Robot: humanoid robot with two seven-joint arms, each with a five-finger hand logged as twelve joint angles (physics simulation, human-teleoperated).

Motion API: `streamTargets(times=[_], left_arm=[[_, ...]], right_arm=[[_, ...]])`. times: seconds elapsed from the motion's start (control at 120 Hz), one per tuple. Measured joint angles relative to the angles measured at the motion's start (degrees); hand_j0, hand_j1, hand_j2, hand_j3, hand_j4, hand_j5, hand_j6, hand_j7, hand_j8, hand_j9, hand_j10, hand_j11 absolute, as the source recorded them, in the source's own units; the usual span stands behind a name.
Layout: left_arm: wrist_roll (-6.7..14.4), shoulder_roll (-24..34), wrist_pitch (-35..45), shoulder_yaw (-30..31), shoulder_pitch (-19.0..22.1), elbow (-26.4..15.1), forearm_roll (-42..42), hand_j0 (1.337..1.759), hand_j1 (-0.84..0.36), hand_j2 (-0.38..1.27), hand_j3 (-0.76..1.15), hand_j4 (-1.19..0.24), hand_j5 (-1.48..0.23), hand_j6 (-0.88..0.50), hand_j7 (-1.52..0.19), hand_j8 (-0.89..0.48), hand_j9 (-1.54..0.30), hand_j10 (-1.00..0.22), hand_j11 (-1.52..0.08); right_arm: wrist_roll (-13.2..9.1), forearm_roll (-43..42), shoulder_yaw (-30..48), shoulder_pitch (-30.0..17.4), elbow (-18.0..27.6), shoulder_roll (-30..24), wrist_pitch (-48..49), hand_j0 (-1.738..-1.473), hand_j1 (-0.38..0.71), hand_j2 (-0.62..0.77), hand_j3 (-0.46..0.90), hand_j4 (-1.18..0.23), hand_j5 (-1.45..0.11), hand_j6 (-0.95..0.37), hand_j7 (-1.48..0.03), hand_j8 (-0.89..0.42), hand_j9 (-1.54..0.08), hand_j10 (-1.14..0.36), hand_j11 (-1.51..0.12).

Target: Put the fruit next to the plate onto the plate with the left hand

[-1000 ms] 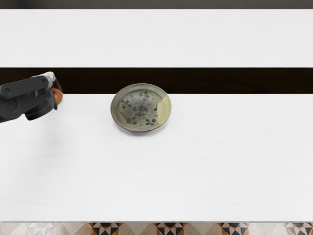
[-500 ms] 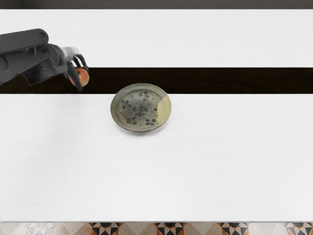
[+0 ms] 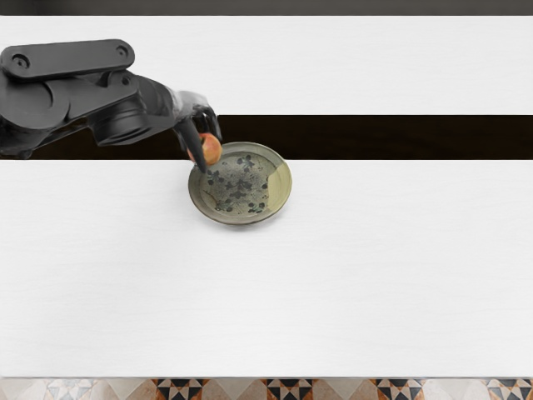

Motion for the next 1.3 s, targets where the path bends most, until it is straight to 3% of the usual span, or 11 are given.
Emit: streamTargets(times=[0.083, 0.15, 0.267, 0.342, 0.558, 0.775, 0.925, 1.1, 1.192, 1.3], left_arm=[[0.01, -1.54, 0.33, 0.05, 0.09, -0.07, -0.08, 1.653, -0.20, 0.30, 0.00, -0.58, -1.21, -0.33, -1.16, -0.39, -1.15, -0.87, -1.14], [0.02, -2.61, 0.45, 0.06, 0.17, -0.04, -0.42, 1.653, -0.26, 0.48, 0.00, -0.60, -1.20, -0.35, -1.16, -0.37, -1.15, -0.87, -1.14], [0.02, -2.80, 0.51, 0.10, 0.29, 0.12, -0.79, 1.654, -0.35, 0.63, 0.00, -0.66, -1.20, -0.34, -1.16, -0.37, -1.14, -0.86, -1.14], [0.01, -2.80, 0.66, 0.00, 0.34, 0.19, -1.42, 1.655, -0.34, 0.56, 0.00, -0.66, -1.11, -0.38, -1.07, -0.38, -1.06, -0.80, -1.05], [-0.01, -2.80, 1.90, -0.41, 0.35, 0.50, -2.51, 1.657, -0.12, 0.24, 0.00, -0.43, -0.64, -0.33, -0.63, -0.33, -0.62, -0.48, -0.62], [-0.01, -2.05, 2.02, -2.56, 1.27, 0.87, -4.50, 1.658, -0.01, 0.12, 0.00, -0.31, -0.44, -0.28, -0.43, -0.28, -0.43, -0.33, -0.43], [-0.01, 9.12, -2.85, -10.23, 3.95, 0.25, -9.59, 1.658, 0.02, 0.08, 0.00, -0.28, -0.38, -0.27, -0.38, -0.27, -0.38, -0.29, -0.38], [-0.01, 22.74, -18.33, -24.03, 13.20, -0.04, -15.42, 1.658, 0.03, 0.06, 0.00, -0.26, -0.35, -0.26, -0.35, -0.26, -0.35, -0.27, -0.35], [-0.01, 28.00, -26.85, -27.26, 14.32, -0.13, -19.71, 1.658, 0.04, 0.06, 0.00, -0.26, -0.34, -0.26, -0.34, -0.26, -0.34, -0.26, -0.34], [-0.02, 33.17, -31.27, -29.18, 17.04, -0.18, -22.75, 1.658, 0.04, 0.06, 0.00, -0.26, -0.34, -0.25, -0.34, -0.25, -0.34, -0.26, -0.34]], right_arm=[[0.00, 0.00, 0.00, 0.00, 0.00, 0.00, 0.00, -1.658, -0.31, -0.01, 0.00, -0.04, -0.05, -0.04, -0.05, -0.04, -0.05, -0.03, -0.05], [0.00, 0.00, 0.00, 0.00, 0.00, 0.00, 0.01, -1.658, -0.31, -0.01, 0.00, -0.04, -0.05, -0.04, -0.05, -0.04, -0.05, -0.03, -0.05], [0.00, 0.00, 0.00, 0.00, 0.00, 0.00, 0.00, -1.658, -0.31, -0.01, 0.00, -0.04, -0.05, -0.04, -0.05, -0.04, -0.05, -0.03, -0.05], [0.00, 0.01, 0.00, 0.00, 0.00, 0.00, 0.00, -1.658, -0.31, -0.01, 0.00, -0.04, -0.05, -0.04, -0.05, -0.04, -0.05, -0.03, -0.05], [0.00, 0.02, 0.00, 0.00, 0.00, 0.00, 0.00, -1.658, -0.31, -0.01, 0.00, -0.04, -0.05, -0.04, -0.05, -0.04, -0.05, -0.03, -0.05], [0.00, 0.01, 0.00, 0.00, 0.00, 0.00, 0.01, -1.658, -0.31, -0.01, 0.00, -0.03, -0.05, -0.04, -0.05, -0.03, -0.05, -0.03, -0.05], [0.00, 0.00, 0.00, 0.00, 0.00, 0.00, 0.01, -1.658, -0.31, -0.01, 0.00, -0.03, -0.05, -0.04, -0.05, -0.03, -0.05, -0.03, -0.05], [0.00, 0.02, 0.03, 0.00, 0.00, 0.00, 0.00, -1.658, -0.31, -0.01, 0.00, -0.04, -0.05, -0.04, -0.05, -0.04, -0.05, -0.03, -0.05], [0.00, 0.04, 0.11, 0.00, 0.00, 0.00, 0.00, -1.658, -0.31, -0.01, 0.00, -0.04, -0.05, -0.04, -0.05, -0.04, -0.05, -0.04, -0.05], [0.00, 0.04, 0.20, 0.00, 0.00, 0.00, 0.00, -1.658, -0.31, -0.01, 0.00, -0.04, -0.05, -0.04, -0.05, -0.04, -0.05, -0.04, -0.05]])
